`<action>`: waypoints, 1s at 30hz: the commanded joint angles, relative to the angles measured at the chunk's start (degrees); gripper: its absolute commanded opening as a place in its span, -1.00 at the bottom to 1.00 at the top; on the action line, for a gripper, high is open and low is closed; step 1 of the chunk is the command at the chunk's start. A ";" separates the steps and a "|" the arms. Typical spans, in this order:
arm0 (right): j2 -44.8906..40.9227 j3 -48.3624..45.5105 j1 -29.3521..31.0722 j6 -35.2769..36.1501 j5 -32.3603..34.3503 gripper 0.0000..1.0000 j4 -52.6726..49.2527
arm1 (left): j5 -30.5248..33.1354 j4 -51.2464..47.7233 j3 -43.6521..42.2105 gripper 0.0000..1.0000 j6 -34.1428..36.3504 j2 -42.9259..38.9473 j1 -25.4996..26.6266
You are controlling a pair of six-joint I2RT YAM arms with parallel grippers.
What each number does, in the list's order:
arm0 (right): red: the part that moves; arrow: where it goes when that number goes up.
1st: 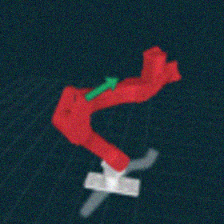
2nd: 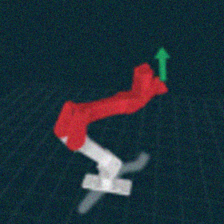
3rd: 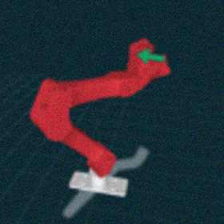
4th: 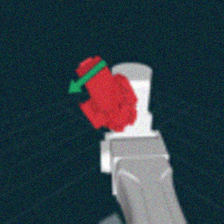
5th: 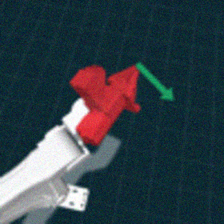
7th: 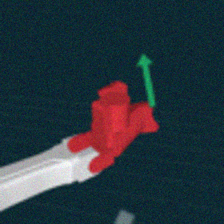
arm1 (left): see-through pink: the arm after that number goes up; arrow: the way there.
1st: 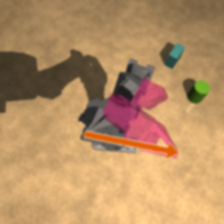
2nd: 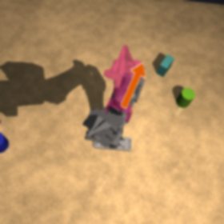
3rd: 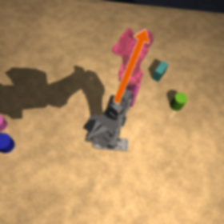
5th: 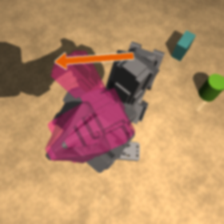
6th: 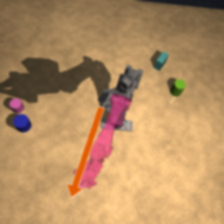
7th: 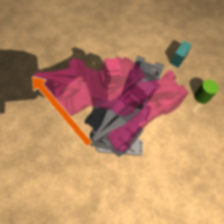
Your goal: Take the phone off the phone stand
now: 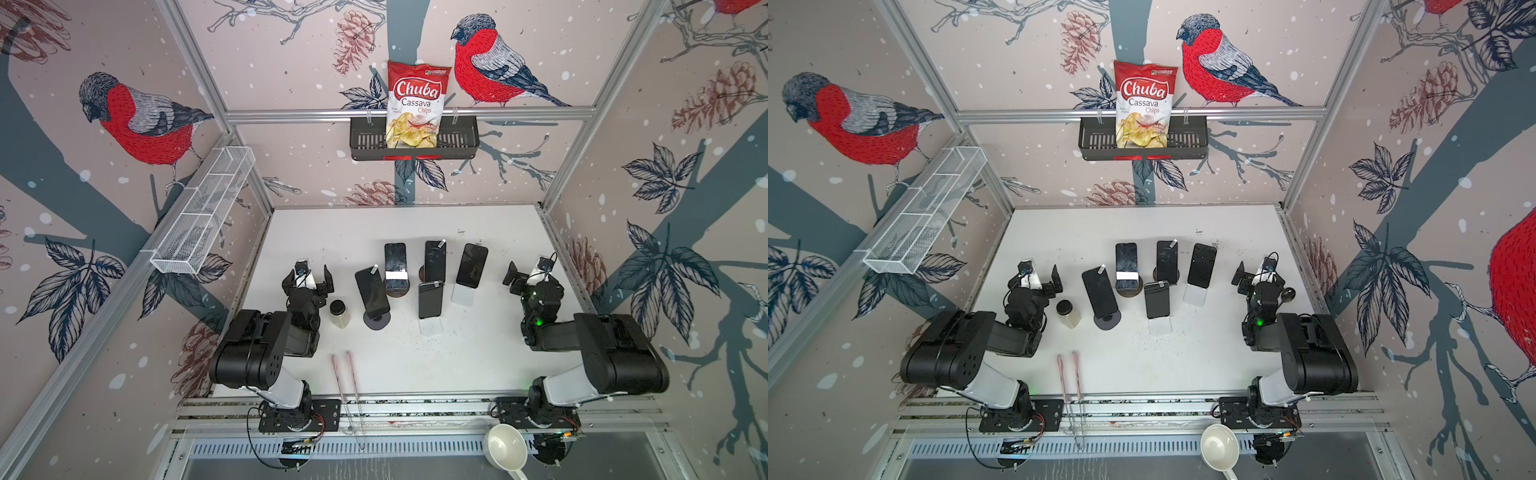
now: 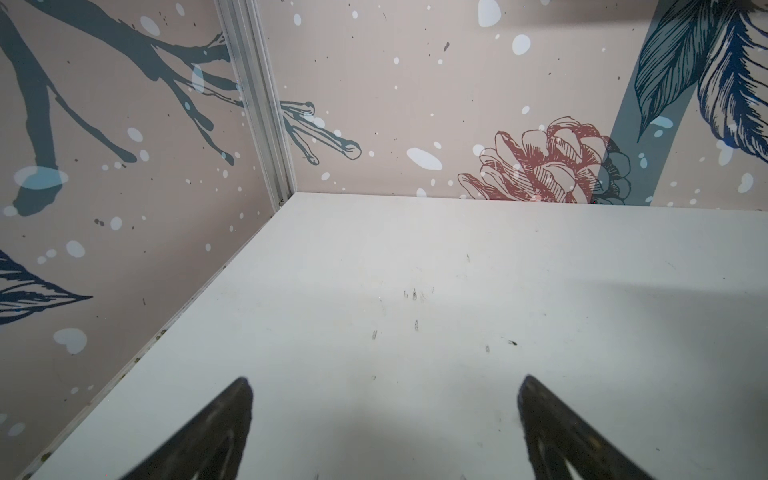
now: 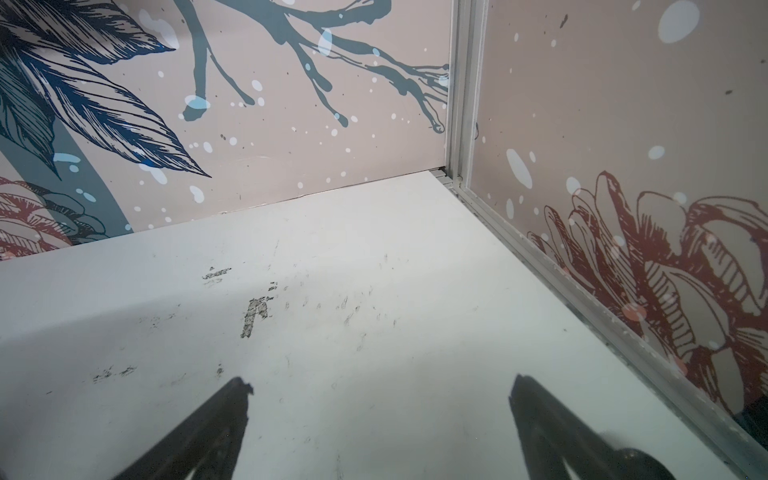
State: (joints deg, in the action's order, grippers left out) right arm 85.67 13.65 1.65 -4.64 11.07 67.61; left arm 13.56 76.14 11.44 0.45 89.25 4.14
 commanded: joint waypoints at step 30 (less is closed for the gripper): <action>-22.95 22.30 5.66 -20.70 13.15 0.98 -63.31 | -3.22 -61.39 23.58 0.96 -19.41 -32.62 6.36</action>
State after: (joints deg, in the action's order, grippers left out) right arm 63.66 34.52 6.70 -21.41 24.99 14.37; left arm 13.39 20.29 33.52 -15.62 56.82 8.49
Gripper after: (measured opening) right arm 0.993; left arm 0.981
